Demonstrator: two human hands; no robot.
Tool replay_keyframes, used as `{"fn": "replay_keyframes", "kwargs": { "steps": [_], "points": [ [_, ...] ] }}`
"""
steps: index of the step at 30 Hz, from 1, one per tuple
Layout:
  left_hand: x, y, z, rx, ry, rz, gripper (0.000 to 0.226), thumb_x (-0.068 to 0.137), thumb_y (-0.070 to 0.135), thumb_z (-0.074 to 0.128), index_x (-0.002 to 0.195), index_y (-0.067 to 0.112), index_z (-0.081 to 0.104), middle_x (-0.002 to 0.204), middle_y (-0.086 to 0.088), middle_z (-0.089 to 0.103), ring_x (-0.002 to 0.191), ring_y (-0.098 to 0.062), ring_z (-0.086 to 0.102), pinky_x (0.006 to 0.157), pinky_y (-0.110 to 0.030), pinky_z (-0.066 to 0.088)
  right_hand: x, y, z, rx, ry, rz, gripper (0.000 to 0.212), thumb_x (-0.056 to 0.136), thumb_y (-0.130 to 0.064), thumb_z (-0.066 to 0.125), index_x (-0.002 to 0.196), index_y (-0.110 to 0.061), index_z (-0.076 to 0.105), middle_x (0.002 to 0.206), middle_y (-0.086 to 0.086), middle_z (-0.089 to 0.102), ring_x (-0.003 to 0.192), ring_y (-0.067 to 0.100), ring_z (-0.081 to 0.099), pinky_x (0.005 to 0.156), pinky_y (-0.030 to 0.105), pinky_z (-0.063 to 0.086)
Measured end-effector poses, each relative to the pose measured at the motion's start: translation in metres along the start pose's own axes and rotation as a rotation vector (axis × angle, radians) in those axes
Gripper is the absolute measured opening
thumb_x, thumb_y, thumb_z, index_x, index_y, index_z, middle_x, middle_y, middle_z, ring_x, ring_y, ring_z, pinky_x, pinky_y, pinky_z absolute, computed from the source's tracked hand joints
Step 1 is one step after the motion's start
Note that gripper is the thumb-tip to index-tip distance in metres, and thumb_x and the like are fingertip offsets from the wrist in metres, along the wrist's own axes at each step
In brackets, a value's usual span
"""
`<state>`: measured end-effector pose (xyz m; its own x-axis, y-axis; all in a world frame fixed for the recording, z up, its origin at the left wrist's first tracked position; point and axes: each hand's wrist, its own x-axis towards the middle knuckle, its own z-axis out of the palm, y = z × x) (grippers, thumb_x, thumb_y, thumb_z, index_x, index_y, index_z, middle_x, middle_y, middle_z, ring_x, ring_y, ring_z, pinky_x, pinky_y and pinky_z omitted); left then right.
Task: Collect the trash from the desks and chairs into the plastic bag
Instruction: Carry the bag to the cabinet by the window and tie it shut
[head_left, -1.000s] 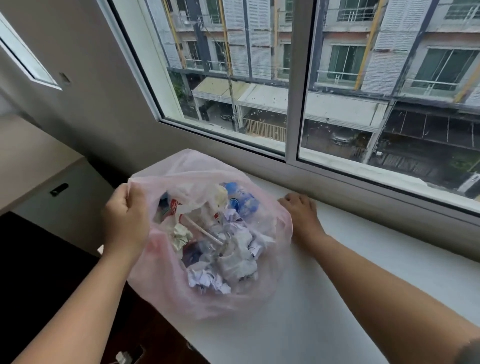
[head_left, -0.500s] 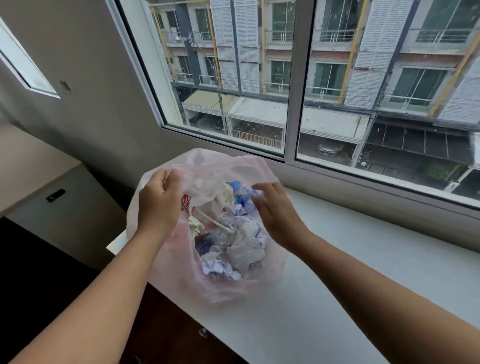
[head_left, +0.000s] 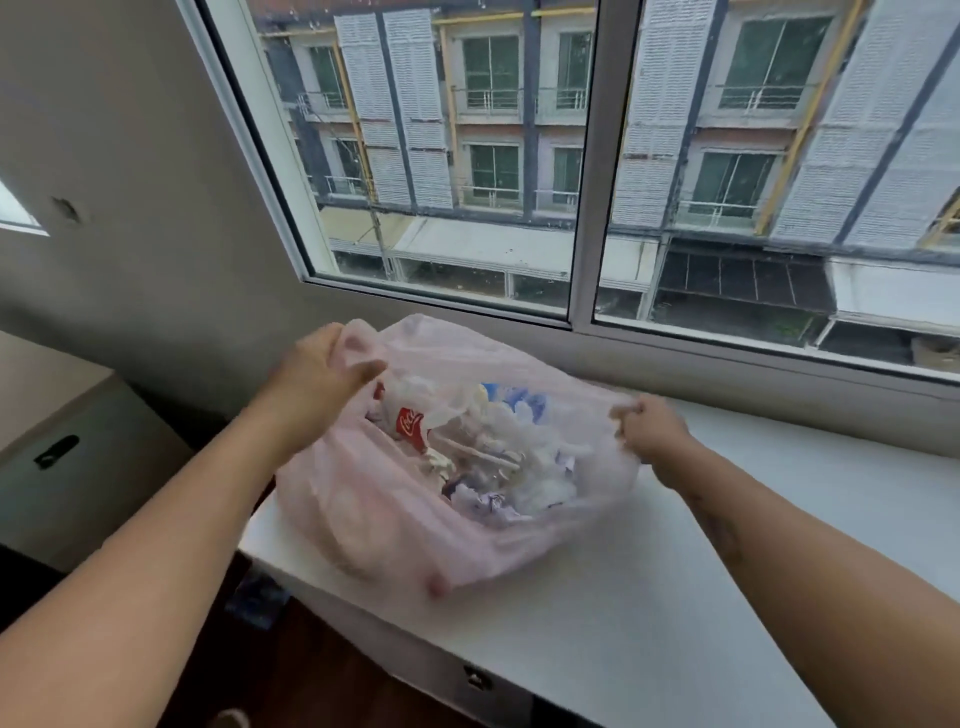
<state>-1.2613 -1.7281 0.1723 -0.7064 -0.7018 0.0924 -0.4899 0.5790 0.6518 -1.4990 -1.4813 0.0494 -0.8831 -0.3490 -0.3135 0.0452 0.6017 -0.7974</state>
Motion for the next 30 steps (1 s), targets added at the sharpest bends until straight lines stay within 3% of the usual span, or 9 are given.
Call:
{"fn": "replay_keyframes", "kwargs": {
  "steps": [3, 5, 8, 13, 15, 16, 21, 26, 30],
  "points": [
    [0.033, -0.010, -0.029, 0.059, -0.057, 0.072, 0.021, 0.094, 0.029, 0.060, 0.082, 0.012, 0.060, 0.080, -0.009, 0.065, 0.076, -0.024, 0.057, 0.069, -0.039, 0.048, -0.002, -0.026, -0.023, 0.116, 0.206, -0.105, 0.019, 0.090, -0.010, 0.039, 0.081, -0.012, 0.056, 0.084, 0.010, 0.056, 0.070, 0.023, 0.050, 0.063, 0.033, 0.043],
    [0.059, -0.010, -0.052, 0.056, -0.009, 0.095, 0.026, 0.095, 0.025, 0.059, 0.071, 0.014, 0.056, 0.068, -0.001, 0.057, 0.073, -0.021, 0.050, 0.068, -0.036, 0.043, -0.012, -0.050, -0.043, 0.056, 0.270, -0.194, 0.019, 0.093, -0.012, 0.041, 0.083, -0.014, 0.056, 0.084, 0.009, 0.057, 0.075, 0.025, 0.051, 0.063, 0.031, 0.040],
    [0.092, 0.009, -0.082, 0.057, 0.024, 0.144, 0.014, 0.096, 0.025, 0.058, 0.086, 0.022, 0.068, 0.088, 0.000, 0.066, 0.085, -0.023, 0.056, 0.084, -0.042, 0.048, -0.028, -0.087, -0.079, 0.020, 0.344, -0.299, 0.021, 0.096, -0.014, 0.045, 0.090, -0.016, 0.065, 0.089, 0.005, 0.062, 0.072, 0.024, 0.053, 0.057, 0.028, 0.040],
    [0.107, 0.075, -0.102, -0.034, 0.080, 0.263, 0.020, 0.097, 0.038, 0.056, 0.096, 0.025, 0.071, 0.109, -0.001, 0.066, 0.092, -0.022, 0.059, 0.078, -0.030, 0.049, -0.071, -0.135, -0.151, 0.113, 0.414, -0.375, 0.020, 0.098, -0.020, 0.051, 0.100, -0.017, 0.071, 0.084, -0.001, 0.059, 0.063, 0.017, 0.049, 0.044, 0.024, 0.040],
    [0.104, 0.101, -0.099, -0.129, 0.052, 0.289, 0.023, 0.097, 0.038, 0.056, 0.100, 0.020, 0.070, 0.109, -0.002, 0.063, 0.086, -0.020, 0.058, 0.062, -0.014, 0.051, -0.092, -0.147, -0.179, 0.190, 0.457, -0.399, 0.018, 0.098, -0.024, 0.053, 0.102, -0.019, 0.070, 0.081, -0.005, 0.057, 0.063, 0.014, 0.048, 0.038, 0.019, 0.041],
    [0.101, 0.114, -0.094, -0.178, 0.020, 0.297, 0.025, 0.097, 0.036, 0.055, 0.102, 0.017, 0.069, 0.105, -0.003, 0.060, 0.075, -0.018, 0.054, 0.052, -0.011, 0.049, -0.099, -0.150, -0.192, 0.244, 0.473, -0.403, 0.018, 0.098, -0.025, 0.053, 0.100, -0.020, 0.070, 0.080, -0.005, 0.055, 0.063, 0.014, 0.048, 0.039, 0.019, 0.041],
    [0.085, 0.175, -0.051, -0.542, -0.225, 0.174, 0.025, 0.101, 0.029, 0.049, 0.092, 0.016, 0.069, 0.078, -0.001, 0.047, 0.058, -0.016, 0.049, 0.050, -0.023, 0.054, -0.111, -0.125, -0.245, 0.574, 0.471, -0.323, 0.028, 0.101, -0.030, 0.047, 0.087, -0.015, 0.066, 0.070, 0.002, 0.048, 0.058, 0.015, 0.045, 0.051, 0.025, 0.042],
    [0.066, 0.204, -0.004, -0.901, -0.567, 0.125, 0.023, 0.099, 0.006, 0.045, 0.109, 0.002, 0.065, 0.097, -0.010, 0.071, 0.075, -0.014, 0.071, 0.070, -0.026, 0.060, -0.103, -0.071, -0.283, 1.084, 0.403, -0.284, 0.022, 0.100, -0.014, 0.049, 0.083, -0.007, 0.060, 0.071, 0.004, 0.052, 0.041, 0.009, 0.050, 0.038, 0.018, 0.043],
    [0.041, 0.201, 0.038, -1.092, -0.695, 0.152, 0.031, 0.099, 0.009, 0.042, 0.116, -0.006, 0.064, 0.104, -0.017, 0.071, 0.086, -0.018, 0.070, 0.079, -0.033, 0.060, -0.106, -0.035, -0.302, 1.143, 0.162, -0.361, 0.017, 0.097, -0.021, 0.054, 0.086, -0.010, 0.061, 0.073, 0.004, 0.056, 0.052, 0.013, 0.056, 0.048, 0.022, 0.050]
  ]
}}
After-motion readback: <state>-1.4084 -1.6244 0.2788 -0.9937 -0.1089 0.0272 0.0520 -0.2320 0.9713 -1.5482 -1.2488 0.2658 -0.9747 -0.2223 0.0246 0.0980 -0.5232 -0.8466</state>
